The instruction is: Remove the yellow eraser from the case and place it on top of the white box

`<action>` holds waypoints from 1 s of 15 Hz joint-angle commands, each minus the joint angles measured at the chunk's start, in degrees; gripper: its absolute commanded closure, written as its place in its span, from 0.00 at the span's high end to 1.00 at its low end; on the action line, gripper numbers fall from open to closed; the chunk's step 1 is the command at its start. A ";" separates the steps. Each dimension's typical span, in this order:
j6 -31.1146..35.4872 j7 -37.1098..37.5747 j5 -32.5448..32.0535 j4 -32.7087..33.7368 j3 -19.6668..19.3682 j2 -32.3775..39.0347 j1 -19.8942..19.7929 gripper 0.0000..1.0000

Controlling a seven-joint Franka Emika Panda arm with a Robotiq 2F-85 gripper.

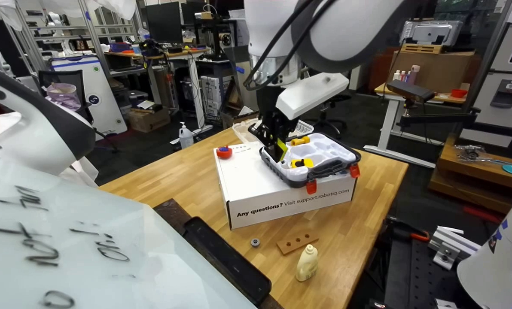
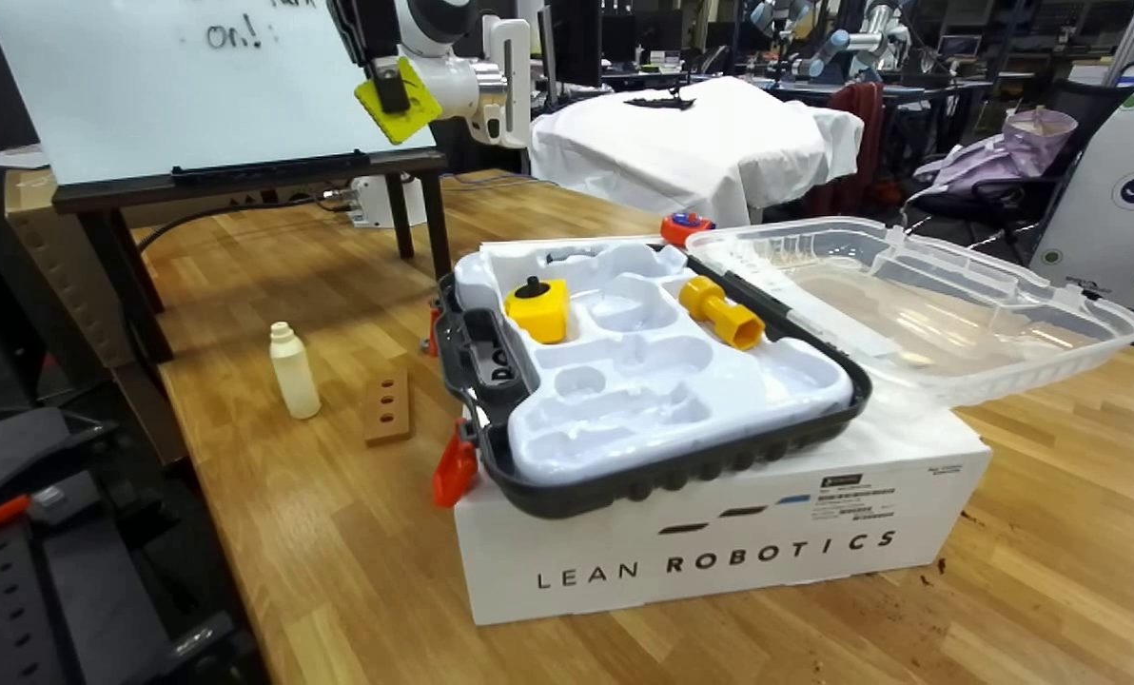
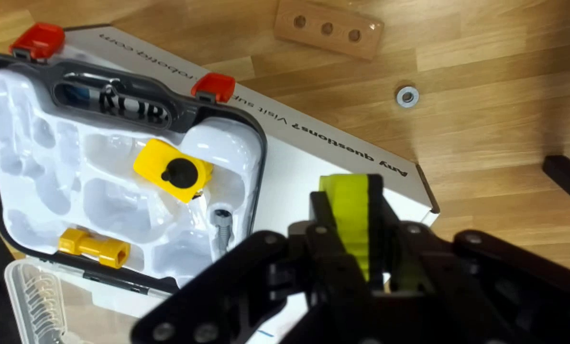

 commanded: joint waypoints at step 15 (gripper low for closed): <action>-1.37 3.05 -10.46 6.46 -0.58 8.00 1.05 0.06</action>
